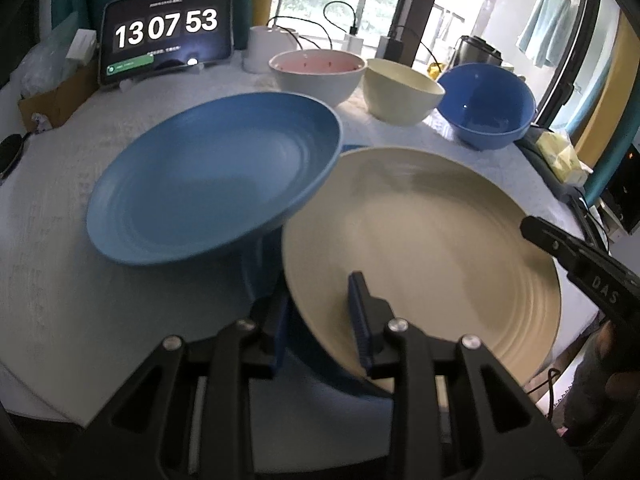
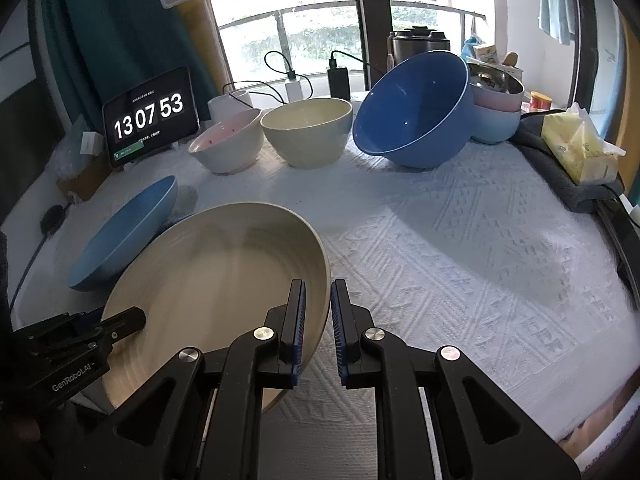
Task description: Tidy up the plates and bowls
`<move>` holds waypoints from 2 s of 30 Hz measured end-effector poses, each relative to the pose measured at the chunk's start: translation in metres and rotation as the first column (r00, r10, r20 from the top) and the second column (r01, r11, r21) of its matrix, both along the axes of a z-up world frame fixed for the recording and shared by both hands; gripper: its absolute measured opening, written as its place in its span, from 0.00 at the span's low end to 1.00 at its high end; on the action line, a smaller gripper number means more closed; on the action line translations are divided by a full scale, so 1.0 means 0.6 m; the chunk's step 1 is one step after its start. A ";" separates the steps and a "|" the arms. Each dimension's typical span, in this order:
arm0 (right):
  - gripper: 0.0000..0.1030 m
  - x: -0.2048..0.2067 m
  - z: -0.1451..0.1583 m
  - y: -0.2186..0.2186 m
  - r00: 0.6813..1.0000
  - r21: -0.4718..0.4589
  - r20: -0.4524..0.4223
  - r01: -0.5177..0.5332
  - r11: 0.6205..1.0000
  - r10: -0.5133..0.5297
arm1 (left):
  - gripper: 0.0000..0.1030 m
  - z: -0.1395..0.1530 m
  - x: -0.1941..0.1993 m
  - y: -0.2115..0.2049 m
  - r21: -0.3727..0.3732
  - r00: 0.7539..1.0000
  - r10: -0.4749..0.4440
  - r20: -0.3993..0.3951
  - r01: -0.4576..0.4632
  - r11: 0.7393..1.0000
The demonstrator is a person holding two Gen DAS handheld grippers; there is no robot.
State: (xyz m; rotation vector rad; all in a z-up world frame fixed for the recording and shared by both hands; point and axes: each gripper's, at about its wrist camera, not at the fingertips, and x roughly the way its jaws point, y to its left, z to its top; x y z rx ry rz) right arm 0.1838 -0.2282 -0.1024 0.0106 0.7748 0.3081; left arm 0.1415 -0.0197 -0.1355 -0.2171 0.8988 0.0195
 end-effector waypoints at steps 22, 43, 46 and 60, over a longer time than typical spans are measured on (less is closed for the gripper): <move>0.18 0.034 -0.037 0.052 0.999 -0.037 -0.032 -0.024 0.999 0.023 | 0.34 0.022 -0.020 0.045 0.012 0.999 0.040 0.022 -0.040 0.999; 0.31 0.039 0.043 0.108 0.993 -0.022 0.070 -0.095 0.995 0.097 | 0.34 0.092 -0.054 0.115 -0.020 0.977 0.079 0.198 -0.077 0.997; 0.32 0.043 0.043 0.131 0.991 -0.028 0.062 -0.118 0.993 0.119 | 0.34 0.090 -0.049 0.137 -0.021 0.975 0.109 0.195 -0.107 0.994; 0.32 0.072 0.037 0.209 0.985 -0.047 0.039 -0.169 0.985 0.170 | 0.34 0.060 -0.018 0.235 -0.008 0.963 0.222 0.151 -0.224 0.975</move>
